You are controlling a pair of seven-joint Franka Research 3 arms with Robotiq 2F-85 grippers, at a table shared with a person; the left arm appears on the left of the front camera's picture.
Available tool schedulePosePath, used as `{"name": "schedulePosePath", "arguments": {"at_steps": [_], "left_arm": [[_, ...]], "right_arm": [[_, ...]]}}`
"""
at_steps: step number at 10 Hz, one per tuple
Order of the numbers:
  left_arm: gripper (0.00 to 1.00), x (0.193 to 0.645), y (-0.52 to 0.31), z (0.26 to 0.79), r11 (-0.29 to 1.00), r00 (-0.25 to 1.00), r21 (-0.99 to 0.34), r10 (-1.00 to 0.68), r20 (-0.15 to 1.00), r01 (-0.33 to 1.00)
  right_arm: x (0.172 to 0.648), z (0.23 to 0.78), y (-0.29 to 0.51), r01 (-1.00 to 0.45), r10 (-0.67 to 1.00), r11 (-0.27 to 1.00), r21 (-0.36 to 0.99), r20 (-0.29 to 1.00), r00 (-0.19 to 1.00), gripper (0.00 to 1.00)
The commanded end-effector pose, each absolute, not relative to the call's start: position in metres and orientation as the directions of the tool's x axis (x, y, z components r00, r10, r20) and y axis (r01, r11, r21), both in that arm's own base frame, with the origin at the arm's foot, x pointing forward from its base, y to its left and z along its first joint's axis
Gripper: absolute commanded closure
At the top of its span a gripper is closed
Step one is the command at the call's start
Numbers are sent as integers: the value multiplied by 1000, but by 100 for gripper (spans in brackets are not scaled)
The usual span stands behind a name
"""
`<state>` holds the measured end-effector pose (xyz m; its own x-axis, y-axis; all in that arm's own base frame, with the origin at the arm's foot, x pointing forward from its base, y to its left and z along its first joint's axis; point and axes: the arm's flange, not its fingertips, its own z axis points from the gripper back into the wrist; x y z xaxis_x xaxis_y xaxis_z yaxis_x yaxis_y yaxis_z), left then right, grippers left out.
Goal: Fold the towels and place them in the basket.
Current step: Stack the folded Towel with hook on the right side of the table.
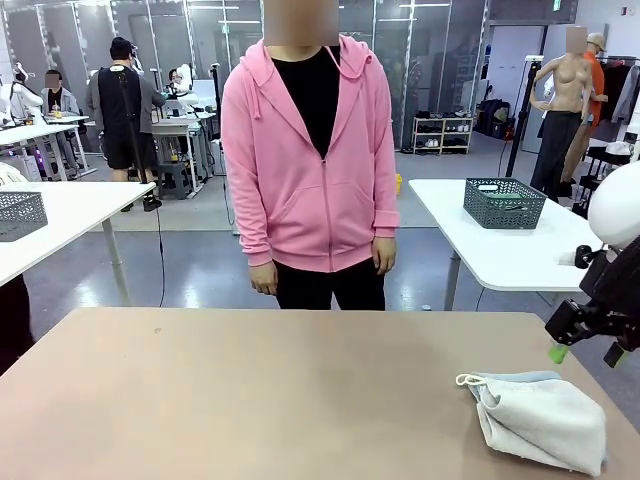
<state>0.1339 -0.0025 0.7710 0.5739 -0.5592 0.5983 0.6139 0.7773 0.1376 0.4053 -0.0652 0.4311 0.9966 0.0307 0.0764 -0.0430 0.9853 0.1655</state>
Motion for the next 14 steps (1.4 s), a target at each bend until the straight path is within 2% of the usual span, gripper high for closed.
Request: {"name": "schedulePosePath", "arguments": {"at_steps": [1, 10, 11, 14], "left_arm": [[0, 132, -3, 773, 772, 566, 142, -565, 601, 619], [0, 132, -3, 773, 772, 566, 142, -565, 601, 619], [0, 132, -3, 773, 772, 566, 142, -565, 601, 619], [0, 132, -3, 773, 772, 566, 142, -565, 601, 619]], "right_arm": [[404, 430, -66, -40, 29, 986, 165, 72, 997, 0], [405, 431, -65, -43, 31, 985, 166, 76, 997, 0], [400, 458, -64, -95, 81, 987, 132, 110, 991, 0], [372, 575, -83, -231, 194, 949, 214, 178, 965, 0]]}}
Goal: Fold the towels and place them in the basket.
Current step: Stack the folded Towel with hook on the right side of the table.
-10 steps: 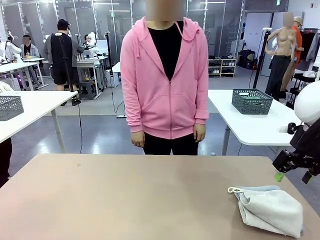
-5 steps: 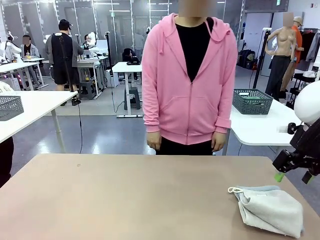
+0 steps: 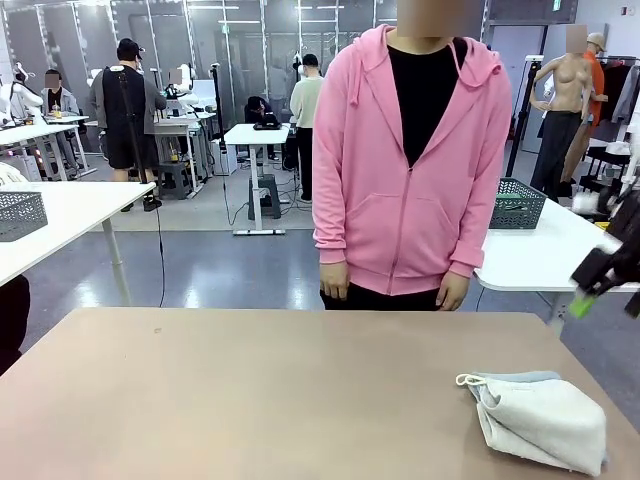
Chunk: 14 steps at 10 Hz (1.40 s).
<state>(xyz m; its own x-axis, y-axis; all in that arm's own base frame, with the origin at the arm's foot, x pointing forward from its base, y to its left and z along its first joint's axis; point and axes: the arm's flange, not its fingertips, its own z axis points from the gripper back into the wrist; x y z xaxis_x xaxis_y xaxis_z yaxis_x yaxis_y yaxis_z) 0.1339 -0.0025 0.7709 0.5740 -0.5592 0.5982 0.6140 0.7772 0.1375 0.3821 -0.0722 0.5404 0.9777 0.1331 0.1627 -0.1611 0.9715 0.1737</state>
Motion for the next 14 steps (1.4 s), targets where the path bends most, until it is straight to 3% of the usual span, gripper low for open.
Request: {"name": "schedulePosePath", "arguments": {"at_steps": [1, 4, 7, 10, 14], "left_arm": [[0, 132, -3, 773, 772, 566, 142, -565, 601, 619], [0, 132, -3, 773, 772, 566, 142, -565, 601, 619], [0, 132, -3, 773, 772, 566, 142, -565, 601, 619], [0, 132, -3, 773, 772, 566, 142, -565, 601, 619], [0, 132, -3, 773, 772, 566, 142, -565, 601, 619]], "right_arm": [[353, 606, -90, -287, 248, 930, 228, 187, 951, 0], [283, 689, -103, -427, 355, 867, 255, 284, 891, 0], [220, 737, -96, -520, 408, 836, 177, 434, 803, 0], [199, 744, -78, -545, 464, 835, 83, 427, 776, 0], [192, 756, -81, -537, 442, 836, 111, 444, 780, 0]]}}
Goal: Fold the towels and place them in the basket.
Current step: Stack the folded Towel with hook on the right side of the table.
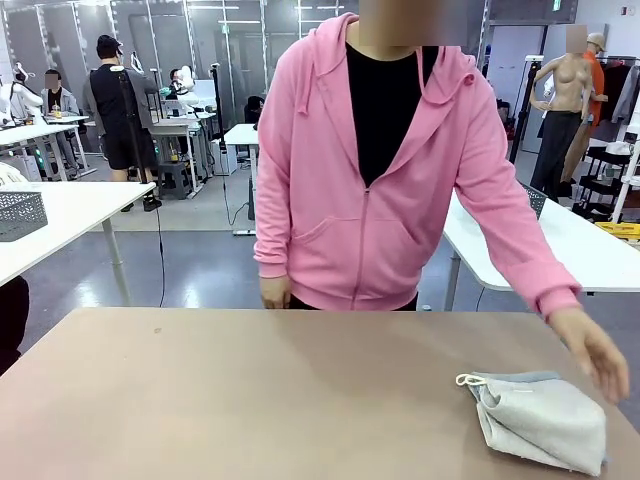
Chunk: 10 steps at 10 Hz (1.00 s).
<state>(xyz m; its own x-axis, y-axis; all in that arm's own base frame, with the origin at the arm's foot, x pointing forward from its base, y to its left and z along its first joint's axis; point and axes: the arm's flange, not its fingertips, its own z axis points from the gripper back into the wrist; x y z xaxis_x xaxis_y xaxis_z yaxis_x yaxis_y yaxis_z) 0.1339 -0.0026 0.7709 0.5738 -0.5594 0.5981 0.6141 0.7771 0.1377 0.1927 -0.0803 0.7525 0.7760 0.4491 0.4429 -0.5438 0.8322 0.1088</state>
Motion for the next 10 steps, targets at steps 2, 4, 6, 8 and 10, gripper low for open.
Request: {"name": "schedulePosePath", "arguments": {"at_steps": [2, 4, 6, 8, 10], "left_arm": [[0, 132, -3, 773, 772, 566, 142, -565, 601, 619], [0, 132, -3, 773, 772, 566, 142, -565, 601, 619], [0, 132, -3, 773, 772, 566, 142, -565, 601, 619], [0, 132, -3, 773, 772, 566, 142, -565, 601, 619], [0, 132, -3, 773, 772, 566, 142, -565, 601, 619]], "right_arm": [[192, 756, -81, -537, 442, 836, 111, 444, 780, 0], [192, 756, -81, -537, 442, 836, 111, 444, 780, 0], [192, 756, -81, -537, 442, 836, 111, 444, 780, 0], [192, 756, -81, -537, 442, 836, 111, 444, 780, 0], [192, 756, -81, -537, 442, 836, 111, 444, 780, 0]]}}
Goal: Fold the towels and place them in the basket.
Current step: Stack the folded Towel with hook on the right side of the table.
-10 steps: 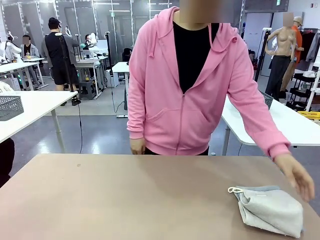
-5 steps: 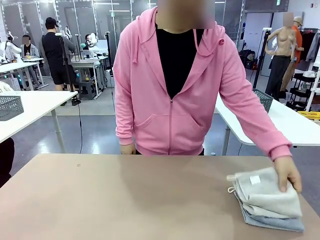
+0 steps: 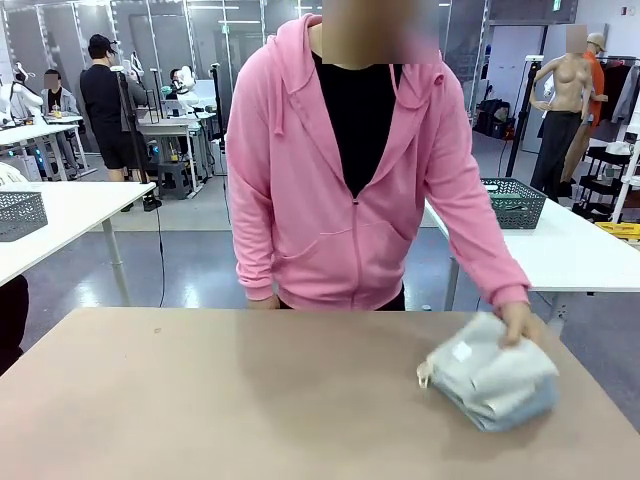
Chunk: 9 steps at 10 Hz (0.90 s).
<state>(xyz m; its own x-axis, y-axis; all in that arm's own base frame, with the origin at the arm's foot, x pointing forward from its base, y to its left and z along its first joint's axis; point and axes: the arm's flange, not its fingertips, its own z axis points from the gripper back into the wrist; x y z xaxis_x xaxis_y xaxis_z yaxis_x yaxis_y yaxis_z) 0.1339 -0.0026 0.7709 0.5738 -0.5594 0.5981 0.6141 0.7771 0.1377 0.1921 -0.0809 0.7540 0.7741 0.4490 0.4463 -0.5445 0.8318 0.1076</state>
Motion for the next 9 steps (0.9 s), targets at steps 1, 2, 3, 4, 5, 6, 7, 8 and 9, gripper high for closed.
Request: {"name": "schedulePosePath", "arguments": {"at_steps": [1, 2, 3, 4, 5, 6, 7, 8, 9], "left_arm": [[0, 132, -3, 773, 772, 566, 142, -565, 601, 619], [0, 132, -3, 773, 772, 566, 142, -565, 601, 619], [0, 132, -3, 773, 772, 566, 142, -565, 601, 619], [0, 132, -3, 773, 772, 566, 142, -565, 601, 619], [0, 132, -3, 773, 772, 566, 142, -565, 601, 619], [0, 132, -3, 773, 772, 566, 142, -565, 601, 619], [0, 132, -3, 773, 772, 566, 142, -565, 601, 619], [0, 132, -3, 773, 772, 566, 142, -565, 601, 619], [0, 132, -3, 773, 772, 566, 142, -565, 601, 619]], "right_arm": [[192, 756, -81, -537, 442, 836, 111, 444, 780, 0], [192, 756, -81, -537, 442, 836, 111, 444, 780, 0], [192, 756, -81, -537, 442, 836, 111, 444, 780, 0], [192, 756, -81, -537, 442, 836, 111, 444, 780, 0], [192, 756, -81, -537, 442, 836, 111, 444, 780, 0], [192, 756, -81, -537, 442, 836, 111, 444, 780, 0], [192, 756, -81, -537, 442, 836, 111, 444, 780, 0], [192, 756, -81, -537, 442, 836, 111, 444, 780, 0], [192, 756, -81, -537, 442, 836, 111, 444, 780, 0]]}}
